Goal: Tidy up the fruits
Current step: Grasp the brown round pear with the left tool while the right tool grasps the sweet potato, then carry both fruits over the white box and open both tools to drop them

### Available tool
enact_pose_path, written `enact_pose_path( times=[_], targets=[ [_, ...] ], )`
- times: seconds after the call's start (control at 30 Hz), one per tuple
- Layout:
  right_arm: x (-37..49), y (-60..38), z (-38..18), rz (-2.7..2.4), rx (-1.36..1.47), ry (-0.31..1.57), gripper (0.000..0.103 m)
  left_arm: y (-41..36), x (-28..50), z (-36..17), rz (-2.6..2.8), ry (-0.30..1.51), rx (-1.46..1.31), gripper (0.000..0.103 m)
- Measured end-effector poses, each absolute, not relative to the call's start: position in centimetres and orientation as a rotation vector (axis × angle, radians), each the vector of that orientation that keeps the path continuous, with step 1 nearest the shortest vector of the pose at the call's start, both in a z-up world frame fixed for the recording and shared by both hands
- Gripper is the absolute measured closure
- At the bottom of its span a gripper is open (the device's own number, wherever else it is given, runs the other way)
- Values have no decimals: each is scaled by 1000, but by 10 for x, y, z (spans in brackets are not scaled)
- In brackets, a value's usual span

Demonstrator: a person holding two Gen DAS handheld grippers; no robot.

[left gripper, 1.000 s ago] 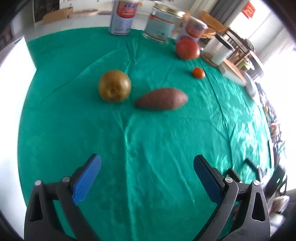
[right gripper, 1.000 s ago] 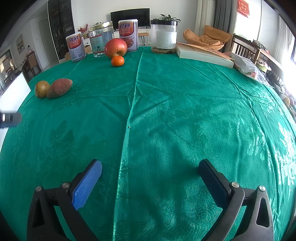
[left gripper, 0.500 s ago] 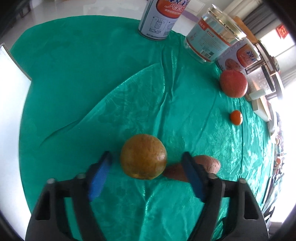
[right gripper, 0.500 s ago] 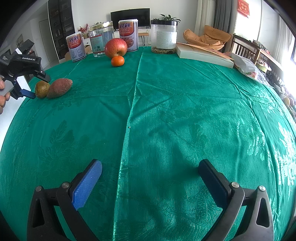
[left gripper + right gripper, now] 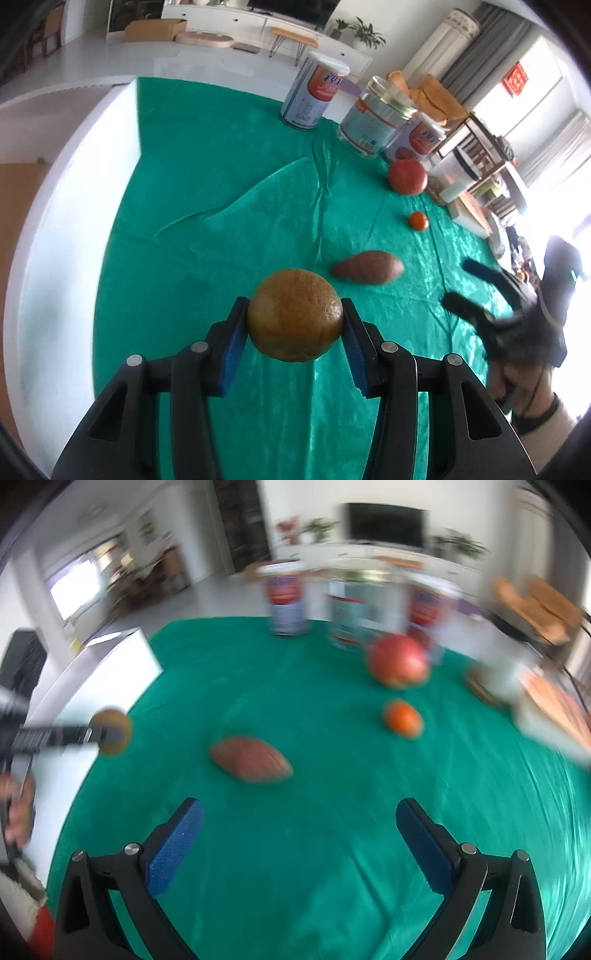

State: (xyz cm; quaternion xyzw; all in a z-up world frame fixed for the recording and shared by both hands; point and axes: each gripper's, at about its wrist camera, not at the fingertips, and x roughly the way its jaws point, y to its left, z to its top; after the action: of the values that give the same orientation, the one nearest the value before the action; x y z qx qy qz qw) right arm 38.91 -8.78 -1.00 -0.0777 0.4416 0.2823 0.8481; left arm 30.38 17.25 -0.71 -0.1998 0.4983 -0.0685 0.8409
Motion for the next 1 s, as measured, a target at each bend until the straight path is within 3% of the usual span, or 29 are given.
enact_pose_path(
  times=[0.07,0.13,0.23,0.47,0.6,0.83,0.93,1.0],
  targets=[
    [414,-54,-8,629,-174,957,14,175,279,-1,-162,1036,-433,53],
    [436,-28,-18,653,-181,1022,17,176,257,5,-185,1025,-433,53],
    [448,-6,-42,685,-246,1164,49,180,228,14,-210,1010,-440,53],
    [419,-23,-24,720,-204,1259,50,182,193,34,-224,949,-437,53],
    [435,-12,-41,628,-150,1338,48,183,184,39,-221,947,-454,53],
    [447,-5,-69,496,179,1450,45,195,148,50,-167,921,-444,53],
    [442,14,-68,459,87,1438,62,205,140,48,-164,918,-476,53],
    [436,23,-67,462,63,1432,62,216,135,48,-147,919,-490,53]
  ],
)
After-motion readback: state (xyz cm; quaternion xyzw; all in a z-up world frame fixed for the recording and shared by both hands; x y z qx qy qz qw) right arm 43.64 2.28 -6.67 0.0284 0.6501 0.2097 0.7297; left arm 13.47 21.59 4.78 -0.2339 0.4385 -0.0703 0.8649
